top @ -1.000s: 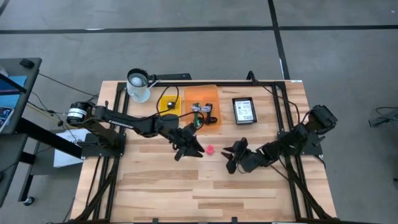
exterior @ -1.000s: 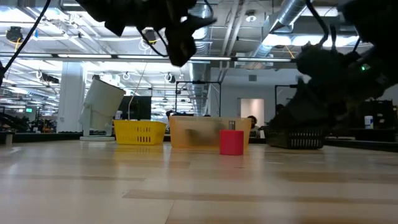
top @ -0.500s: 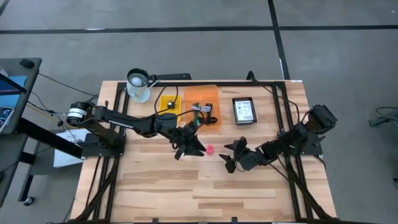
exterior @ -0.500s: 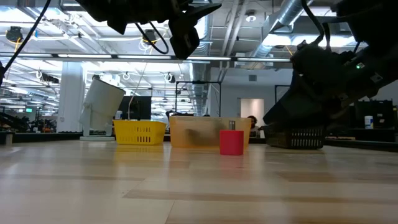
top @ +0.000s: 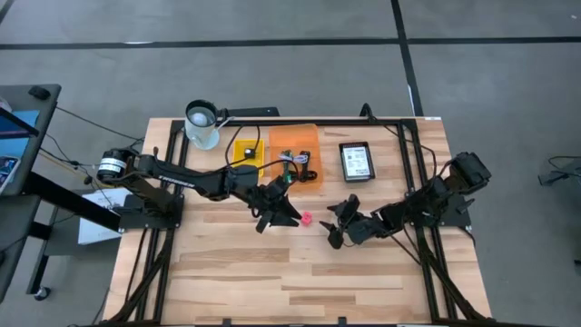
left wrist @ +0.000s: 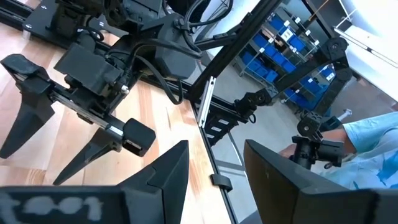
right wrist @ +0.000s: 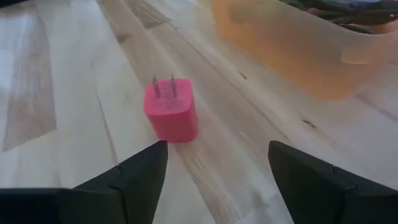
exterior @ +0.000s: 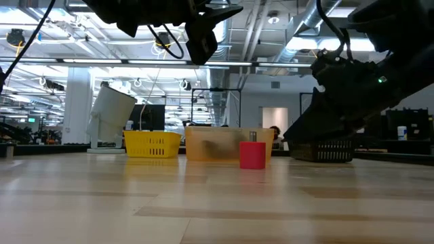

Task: Pick and place items into bin
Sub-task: Put the pink charger adapter into the yellow bin

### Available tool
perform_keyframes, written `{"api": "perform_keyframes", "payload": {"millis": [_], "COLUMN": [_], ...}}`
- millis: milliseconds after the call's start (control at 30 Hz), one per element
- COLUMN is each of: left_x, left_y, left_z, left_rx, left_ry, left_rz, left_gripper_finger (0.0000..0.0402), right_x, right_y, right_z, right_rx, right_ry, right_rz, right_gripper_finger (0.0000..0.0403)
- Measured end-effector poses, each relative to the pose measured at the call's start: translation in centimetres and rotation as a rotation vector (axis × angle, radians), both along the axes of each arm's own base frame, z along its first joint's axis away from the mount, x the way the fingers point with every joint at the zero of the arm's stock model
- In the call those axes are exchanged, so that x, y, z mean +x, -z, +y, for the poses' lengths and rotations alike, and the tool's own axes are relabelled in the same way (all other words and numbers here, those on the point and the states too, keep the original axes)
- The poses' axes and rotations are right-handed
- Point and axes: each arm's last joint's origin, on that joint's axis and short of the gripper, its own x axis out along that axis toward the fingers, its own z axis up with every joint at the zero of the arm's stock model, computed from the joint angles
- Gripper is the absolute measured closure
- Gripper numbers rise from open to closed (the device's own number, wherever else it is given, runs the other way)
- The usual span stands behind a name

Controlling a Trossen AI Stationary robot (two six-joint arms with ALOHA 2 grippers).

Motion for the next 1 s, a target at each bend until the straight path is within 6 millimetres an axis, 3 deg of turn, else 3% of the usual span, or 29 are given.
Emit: {"api": "perform_keyframes", "payload": {"millis": [267,500,667,1000], "left_x": [0.0,-0.1,-0.1,-0.1], "left_y": [0.1,0.3,0.3,0.5], "left_z": [0.0,0.0,0.0,0.0], "left_rx": [0.009,0.009,0.009,0.009], "left_ry": [0.002,0.006,0.006,0.008], "left_rz": [0.0,0.025,0.028,0.05], "left_gripper_finger": [0.0258,0.0258,0.0258,0.0258], "right_x": [0.3,2.3,3.3,3.7], "right_y": [2.4,4.3,4.8,4.8], "right_z": [0.9,3.1,4.3,4.1], "right_rx": [0.026,-0.063,-0.101,-0.102], "right_ry": [-0.011,0.009,0.043,0.045], "right_rz": [0.072,0.076,0.044,0.038], "right_gripper_finger": [0.0127,0.0126,0.0126,0.0126]}}
